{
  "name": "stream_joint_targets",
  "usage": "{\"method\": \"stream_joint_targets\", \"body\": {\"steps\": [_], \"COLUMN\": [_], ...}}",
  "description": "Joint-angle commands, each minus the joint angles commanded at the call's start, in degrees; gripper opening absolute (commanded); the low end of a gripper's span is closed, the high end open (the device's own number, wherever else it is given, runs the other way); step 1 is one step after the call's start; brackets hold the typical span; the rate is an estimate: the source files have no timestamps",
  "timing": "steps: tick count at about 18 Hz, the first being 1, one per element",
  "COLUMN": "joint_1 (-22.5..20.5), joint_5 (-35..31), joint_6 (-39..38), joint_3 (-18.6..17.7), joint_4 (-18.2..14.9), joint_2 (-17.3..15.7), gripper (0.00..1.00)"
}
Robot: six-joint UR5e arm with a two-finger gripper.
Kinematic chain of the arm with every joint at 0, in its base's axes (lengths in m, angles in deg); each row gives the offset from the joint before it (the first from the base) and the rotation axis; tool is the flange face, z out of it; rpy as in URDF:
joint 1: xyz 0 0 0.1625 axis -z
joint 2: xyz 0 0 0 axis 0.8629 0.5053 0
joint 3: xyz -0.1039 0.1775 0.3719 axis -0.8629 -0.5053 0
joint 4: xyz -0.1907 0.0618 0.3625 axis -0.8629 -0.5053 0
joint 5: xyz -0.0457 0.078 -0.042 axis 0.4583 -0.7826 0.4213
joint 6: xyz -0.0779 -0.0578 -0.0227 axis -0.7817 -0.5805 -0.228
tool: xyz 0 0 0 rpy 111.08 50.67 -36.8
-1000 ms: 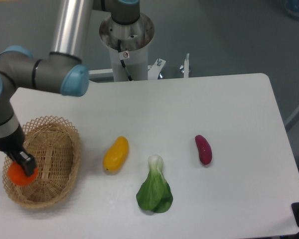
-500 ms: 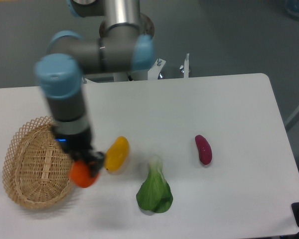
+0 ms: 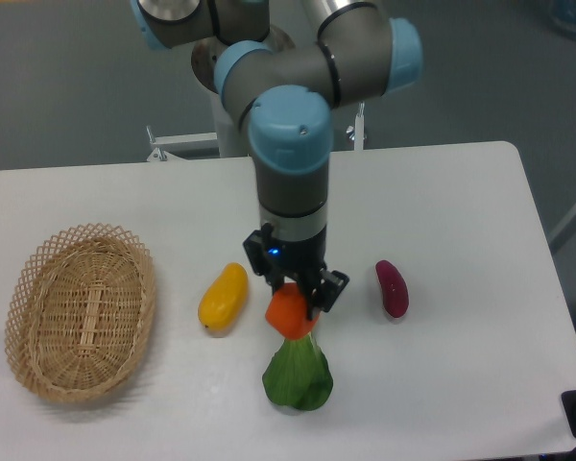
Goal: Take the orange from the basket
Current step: 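Lift the orange out of the basket and carry it toward the bok choy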
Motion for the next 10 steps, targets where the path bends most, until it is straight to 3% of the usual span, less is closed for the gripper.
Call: {"method": "stream_joint_targets", "body": {"steps": [10], "joint_1": [-0.5], "joint_5": [0.8], "joint_6": [0.0], "joint_3": [-0.3], "joint_4": [0.0], "joint_2": [-0.7], "gripper": [0.5]}}
